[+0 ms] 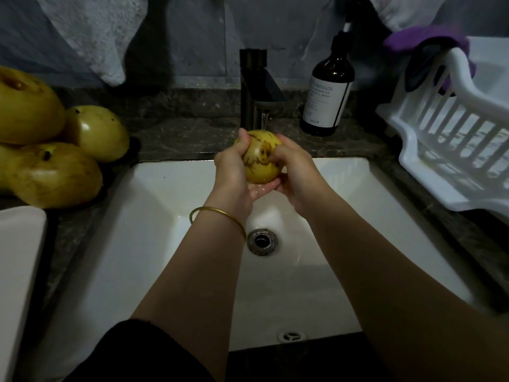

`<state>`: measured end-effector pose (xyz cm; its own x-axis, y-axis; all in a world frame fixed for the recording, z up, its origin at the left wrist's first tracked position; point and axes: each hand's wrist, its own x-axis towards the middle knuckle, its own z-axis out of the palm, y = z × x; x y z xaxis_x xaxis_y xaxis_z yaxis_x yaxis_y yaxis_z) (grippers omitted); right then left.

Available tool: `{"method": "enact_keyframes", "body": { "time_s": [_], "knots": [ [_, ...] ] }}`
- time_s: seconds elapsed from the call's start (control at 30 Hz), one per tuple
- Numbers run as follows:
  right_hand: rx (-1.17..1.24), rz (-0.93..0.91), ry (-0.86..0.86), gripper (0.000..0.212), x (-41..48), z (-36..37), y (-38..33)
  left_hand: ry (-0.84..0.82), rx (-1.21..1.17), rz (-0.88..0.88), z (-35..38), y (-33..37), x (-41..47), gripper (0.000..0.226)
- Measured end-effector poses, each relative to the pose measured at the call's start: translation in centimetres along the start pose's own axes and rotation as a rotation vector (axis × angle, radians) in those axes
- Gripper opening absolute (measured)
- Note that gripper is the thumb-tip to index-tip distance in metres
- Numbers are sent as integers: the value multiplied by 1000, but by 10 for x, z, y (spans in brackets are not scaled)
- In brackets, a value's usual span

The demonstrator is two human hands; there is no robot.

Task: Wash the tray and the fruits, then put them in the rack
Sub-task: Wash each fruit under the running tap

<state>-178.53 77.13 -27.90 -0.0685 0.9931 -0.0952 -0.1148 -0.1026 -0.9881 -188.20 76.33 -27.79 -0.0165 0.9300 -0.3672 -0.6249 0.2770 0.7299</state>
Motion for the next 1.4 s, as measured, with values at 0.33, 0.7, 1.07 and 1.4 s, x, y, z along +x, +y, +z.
{"method": "enact_keyframes", "body": {
  "time_s": [0.33,0.7,1.07,1.4],
  "knots": [
    [-237,-182,165,32,-3,2,4,-58,200,-101,6,-11,-5,65],
    [-316,-245,84,39,-4,11,5,78,144,23,7,-10,-1,51],
    [-293,-278,117,26,-1,8,4,12,59,-136,8,-3,-12,57],
    [-290,-201,161,29,0,8,5,81,241,-39,9,-9,-4,50]
  ]
}}
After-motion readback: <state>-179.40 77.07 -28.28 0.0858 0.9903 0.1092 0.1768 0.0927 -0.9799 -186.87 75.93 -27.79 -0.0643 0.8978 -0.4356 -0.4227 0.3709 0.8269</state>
